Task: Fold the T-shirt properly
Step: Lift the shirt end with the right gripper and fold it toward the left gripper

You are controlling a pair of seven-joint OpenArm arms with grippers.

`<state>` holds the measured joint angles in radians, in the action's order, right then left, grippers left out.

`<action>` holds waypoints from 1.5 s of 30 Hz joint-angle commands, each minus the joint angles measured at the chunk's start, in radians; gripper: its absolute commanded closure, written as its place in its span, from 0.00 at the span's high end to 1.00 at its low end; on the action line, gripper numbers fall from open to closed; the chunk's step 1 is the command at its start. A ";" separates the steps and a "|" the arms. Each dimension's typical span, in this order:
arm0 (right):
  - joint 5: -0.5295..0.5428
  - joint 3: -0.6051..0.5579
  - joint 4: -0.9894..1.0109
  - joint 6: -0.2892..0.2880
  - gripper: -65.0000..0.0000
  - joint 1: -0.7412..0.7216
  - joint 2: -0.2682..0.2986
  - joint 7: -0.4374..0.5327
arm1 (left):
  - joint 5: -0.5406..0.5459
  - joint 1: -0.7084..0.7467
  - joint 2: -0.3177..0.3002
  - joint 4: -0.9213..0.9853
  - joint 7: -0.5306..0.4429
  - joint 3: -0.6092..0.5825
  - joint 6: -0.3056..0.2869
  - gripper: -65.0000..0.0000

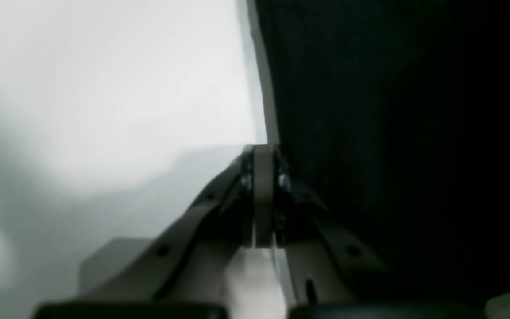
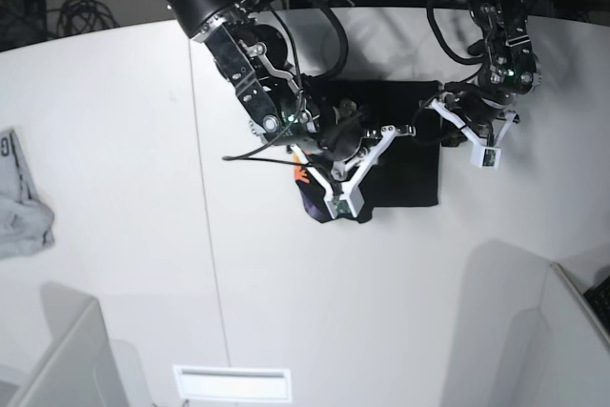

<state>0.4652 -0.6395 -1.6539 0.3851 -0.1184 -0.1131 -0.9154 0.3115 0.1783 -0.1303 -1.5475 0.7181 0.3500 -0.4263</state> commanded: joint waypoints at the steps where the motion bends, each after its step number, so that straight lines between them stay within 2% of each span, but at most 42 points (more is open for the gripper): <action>1: 0.013 -0.012 -0.015 0.001 0.00 -0.034 -0.015 0.025 | -0.007 0.000 0.001 -0.009 0.013 -0.001 -0.001 0.00; 6: 0.013 -0.030 -0.007 0.016 0.00 -0.040 -0.020 0.032 | -0.016 -0.001 0.054 -0.003 0.013 -0.010 -0.001 0.00; 11: 0.013 -0.026 -0.006 0.016 0.00 -0.059 -0.023 0.032 | -0.016 -0.007 0.065 -0.006 0.013 -0.053 -0.001 0.00; 22: 0.014 -0.032 0.062 0.018 0.00 -0.079 -0.029 0.091 | -0.007 -0.010 0.057 -0.011 0.013 -0.042 -0.001 0.00; 24: 0.042 -0.049 0.062 0.019 0.00 -0.080 -0.029 0.091 | -0.007 -0.010 0.056 -0.011 0.013 -0.042 -0.001 0.00; 25: 0.065 -0.050 0.062 0.025 0.00 -0.082 -0.029 0.091 | -0.007 -0.010 0.053 -0.011 0.013 -0.042 -0.001 0.00; 30: 0.165 -0.055 0.070 0.131 0.00 -0.123 -0.027 0.091 | -0.007 -0.012 0.042 -0.012 0.013 -0.042 -0.001 0.00; 33: 0.169 -0.055 0.070 0.131 0.00 -0.126 -0.027 0.092 | -0.015 -0.010 0.042 -0.026 0.013 -0.042 -0.001 0.00; 41: 0.169 -0.056 0.156 0.131 0.00 -0.128 -0.027 0.184 | -0.016 0.030 0.041 -0.136 0.013 -0.039 -0.001 0.00; 45: 0.169 -0.056 0.183 0.131 0.00 -0.128 -0.027 0.220 | -0.007 0.076 0.041 -0.210 0.045 0.064 -0.007 0.00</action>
<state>0.6289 -0.6979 -1.4548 0.5198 -0.2237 -0.1246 -0.7155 0.3065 0.2558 -0.0765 -1.7351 0.7647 0.4046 -0.4343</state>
